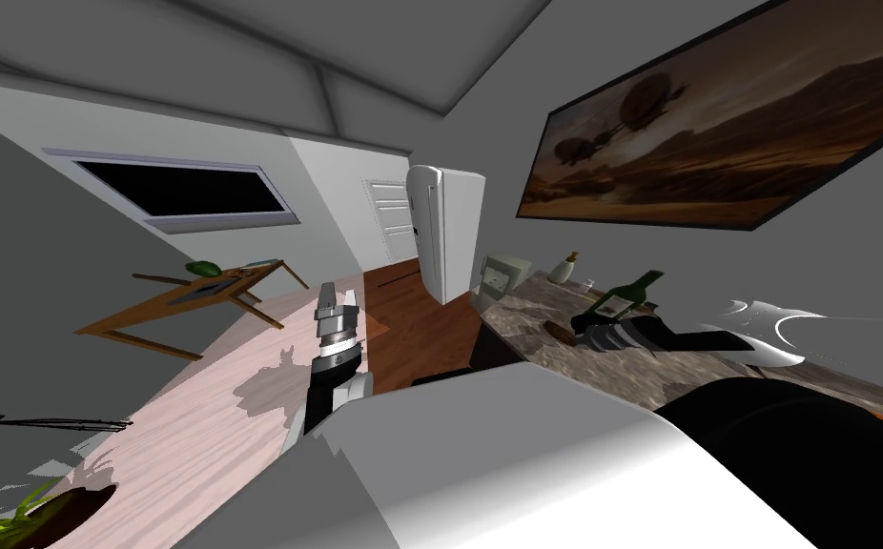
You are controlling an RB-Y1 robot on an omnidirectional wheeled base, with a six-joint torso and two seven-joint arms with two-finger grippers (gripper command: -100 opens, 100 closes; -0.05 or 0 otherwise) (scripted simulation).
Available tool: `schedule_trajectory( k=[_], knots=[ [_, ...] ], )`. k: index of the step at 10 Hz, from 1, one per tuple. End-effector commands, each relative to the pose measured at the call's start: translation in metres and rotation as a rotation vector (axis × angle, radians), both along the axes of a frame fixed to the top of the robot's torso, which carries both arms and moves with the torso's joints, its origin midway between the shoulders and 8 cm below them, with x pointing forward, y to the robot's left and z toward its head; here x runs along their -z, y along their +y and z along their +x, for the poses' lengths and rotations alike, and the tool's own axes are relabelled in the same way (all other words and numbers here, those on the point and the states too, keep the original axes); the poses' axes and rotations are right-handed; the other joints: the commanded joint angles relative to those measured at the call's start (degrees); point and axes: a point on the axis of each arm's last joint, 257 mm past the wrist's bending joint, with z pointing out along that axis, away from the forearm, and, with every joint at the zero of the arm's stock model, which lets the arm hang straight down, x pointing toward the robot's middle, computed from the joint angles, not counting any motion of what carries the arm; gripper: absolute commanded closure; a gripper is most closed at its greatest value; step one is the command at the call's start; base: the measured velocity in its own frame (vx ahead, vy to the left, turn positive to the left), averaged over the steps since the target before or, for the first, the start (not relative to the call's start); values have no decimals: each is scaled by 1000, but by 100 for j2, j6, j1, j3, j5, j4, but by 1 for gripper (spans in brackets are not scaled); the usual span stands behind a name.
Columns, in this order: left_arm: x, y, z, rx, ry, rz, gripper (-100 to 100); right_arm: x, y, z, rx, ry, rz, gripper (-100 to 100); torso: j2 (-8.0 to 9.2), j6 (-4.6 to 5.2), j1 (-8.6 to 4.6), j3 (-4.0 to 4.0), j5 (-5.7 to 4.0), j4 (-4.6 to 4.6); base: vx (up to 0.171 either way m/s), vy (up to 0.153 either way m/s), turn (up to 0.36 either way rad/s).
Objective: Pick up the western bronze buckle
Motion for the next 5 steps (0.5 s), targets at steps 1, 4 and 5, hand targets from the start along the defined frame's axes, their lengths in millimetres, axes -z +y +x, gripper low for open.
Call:
schedule_trajectory(
  k=[1, 4, 5],
  knots=[
    [0, 0, 0, 0, 0, 0, 0, -2, 2, 4, -4, 5, 0, 100, 0, 0, 0, 0, 0, 0, 6, -20, -31],
    [0, 0, 0, 0, 0, 0, 0, -4, 4, 7, -11, 9, -1, 100, 0, 0, 2, 0, 1, 0, 5, -13, -21],
    [0, 0, 0, 0, 0, 0, 0, -5, 4, 7, -10, 10, -1, 0, 2, 1, 5, 1, 0, 0, 0, 0, 0]
  ],
)
